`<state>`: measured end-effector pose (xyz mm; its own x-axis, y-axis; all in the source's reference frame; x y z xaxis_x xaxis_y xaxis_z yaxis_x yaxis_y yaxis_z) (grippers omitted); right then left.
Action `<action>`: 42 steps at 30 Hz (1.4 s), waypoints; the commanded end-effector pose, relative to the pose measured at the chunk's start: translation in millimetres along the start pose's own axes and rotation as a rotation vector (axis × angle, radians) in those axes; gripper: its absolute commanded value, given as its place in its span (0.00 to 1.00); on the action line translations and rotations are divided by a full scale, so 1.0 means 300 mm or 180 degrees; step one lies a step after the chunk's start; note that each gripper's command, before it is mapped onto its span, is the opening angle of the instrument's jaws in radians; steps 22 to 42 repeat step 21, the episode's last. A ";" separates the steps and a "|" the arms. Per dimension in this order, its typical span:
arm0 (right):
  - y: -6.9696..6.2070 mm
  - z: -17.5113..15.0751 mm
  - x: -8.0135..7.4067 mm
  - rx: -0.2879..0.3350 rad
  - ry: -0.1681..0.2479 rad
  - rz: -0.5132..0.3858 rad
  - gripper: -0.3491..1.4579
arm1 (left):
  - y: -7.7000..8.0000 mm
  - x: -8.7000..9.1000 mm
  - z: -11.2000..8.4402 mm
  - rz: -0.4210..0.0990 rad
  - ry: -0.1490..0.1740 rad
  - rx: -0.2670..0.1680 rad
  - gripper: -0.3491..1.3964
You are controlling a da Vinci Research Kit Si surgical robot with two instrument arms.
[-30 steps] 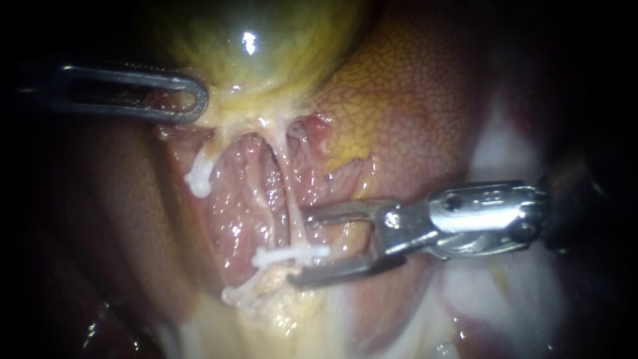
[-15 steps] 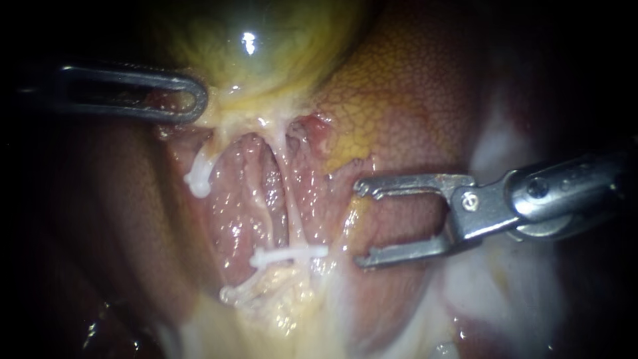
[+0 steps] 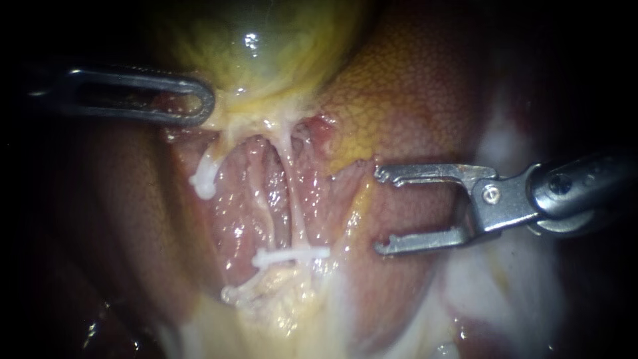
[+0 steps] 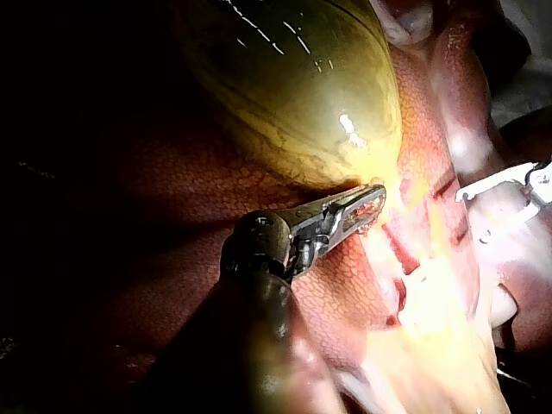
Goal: Going back first clip right tube
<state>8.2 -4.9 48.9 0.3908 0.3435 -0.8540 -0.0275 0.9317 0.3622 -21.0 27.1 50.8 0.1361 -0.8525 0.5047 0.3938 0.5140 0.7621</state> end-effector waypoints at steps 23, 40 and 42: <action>-0.0001 -0.002 -0.0002 0.0018 0.0005 -0.0002 0.47 | 0.0050 0.0026 0.0069 0.0023 -0.0013 0.0003 0.00; -0.0001 -0.002 -0.0002 0.0018 0.0005 -0.0002 0.47 | 0.0050 0.0026 0.0069 0.0023 -0.0013 0.0003 0.00; -0.0001 -0.002 -0.0002 0.0018 0.0005 -0.0002 0.47 | 0.0050 0.0026 0.0069 0.0023 -0.0013 0.0003 0.00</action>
